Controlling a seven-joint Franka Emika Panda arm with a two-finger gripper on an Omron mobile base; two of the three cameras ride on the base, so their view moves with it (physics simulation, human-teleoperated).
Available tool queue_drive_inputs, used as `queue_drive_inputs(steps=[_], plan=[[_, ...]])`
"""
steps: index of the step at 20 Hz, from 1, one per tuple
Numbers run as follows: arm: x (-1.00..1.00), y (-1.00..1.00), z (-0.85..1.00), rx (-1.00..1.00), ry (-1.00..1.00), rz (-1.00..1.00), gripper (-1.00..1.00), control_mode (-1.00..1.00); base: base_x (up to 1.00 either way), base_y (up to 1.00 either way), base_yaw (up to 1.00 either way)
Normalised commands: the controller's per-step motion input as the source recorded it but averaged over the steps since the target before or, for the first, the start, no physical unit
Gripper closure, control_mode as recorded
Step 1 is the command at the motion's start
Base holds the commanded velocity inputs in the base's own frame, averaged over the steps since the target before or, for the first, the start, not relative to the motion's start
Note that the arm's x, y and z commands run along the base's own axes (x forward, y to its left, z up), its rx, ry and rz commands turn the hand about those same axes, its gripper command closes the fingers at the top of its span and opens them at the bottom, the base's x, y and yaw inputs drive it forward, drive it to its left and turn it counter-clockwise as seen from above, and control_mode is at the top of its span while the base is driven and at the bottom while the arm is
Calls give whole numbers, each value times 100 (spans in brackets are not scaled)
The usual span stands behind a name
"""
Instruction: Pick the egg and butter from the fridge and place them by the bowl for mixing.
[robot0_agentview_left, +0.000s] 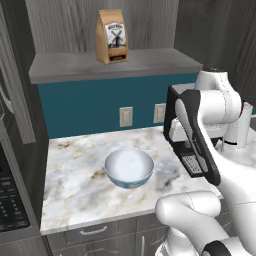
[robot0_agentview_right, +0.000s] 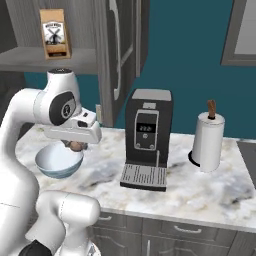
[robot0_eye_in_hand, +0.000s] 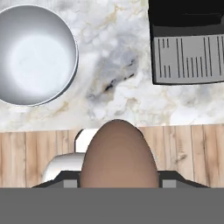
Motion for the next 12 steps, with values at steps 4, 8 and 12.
queue_drive_inputs(steps=[4,8,12], plan=[[100,-5,-68,0,0,0,100,-100,0,0,0],[99,-2,-88,1,0,1,100,-100,0,0,0],[71,-15,-86,1,0,11,100,-100,0,0,0]])
